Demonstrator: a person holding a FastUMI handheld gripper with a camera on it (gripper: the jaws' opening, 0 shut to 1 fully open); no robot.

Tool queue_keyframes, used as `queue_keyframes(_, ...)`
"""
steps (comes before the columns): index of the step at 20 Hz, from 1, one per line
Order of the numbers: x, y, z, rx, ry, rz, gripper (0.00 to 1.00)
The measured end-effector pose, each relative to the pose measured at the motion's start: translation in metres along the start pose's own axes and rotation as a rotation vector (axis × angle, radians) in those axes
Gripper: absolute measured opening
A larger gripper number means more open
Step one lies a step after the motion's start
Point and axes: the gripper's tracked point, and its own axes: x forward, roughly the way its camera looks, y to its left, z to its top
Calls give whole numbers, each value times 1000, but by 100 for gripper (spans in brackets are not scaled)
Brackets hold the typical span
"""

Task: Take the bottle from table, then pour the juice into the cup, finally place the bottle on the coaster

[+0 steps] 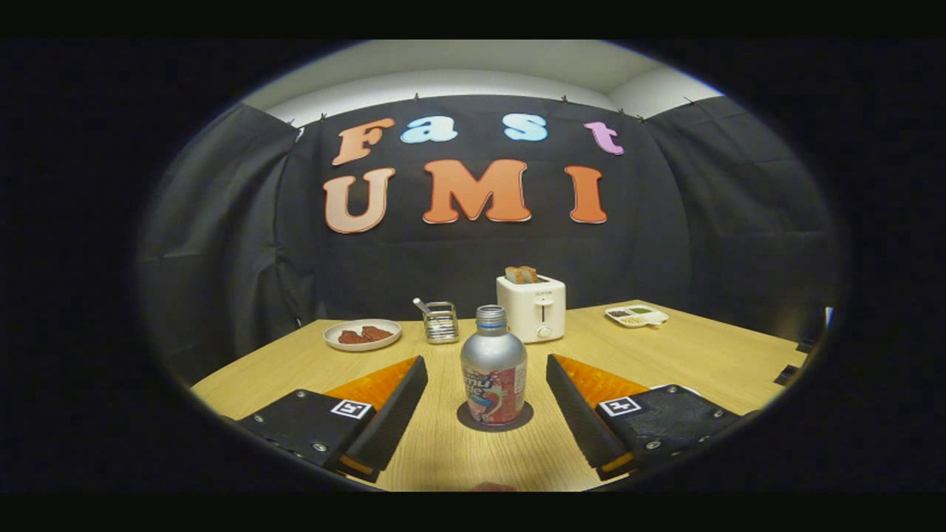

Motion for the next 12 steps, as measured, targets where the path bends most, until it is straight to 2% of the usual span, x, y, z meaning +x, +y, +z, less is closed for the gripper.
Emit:
queue_keyframes(5, -53, 19, 41, -54, -37, 26, 96)
queue_keyframes(12, -140, 28, 77, -46, -89, 43, 96)
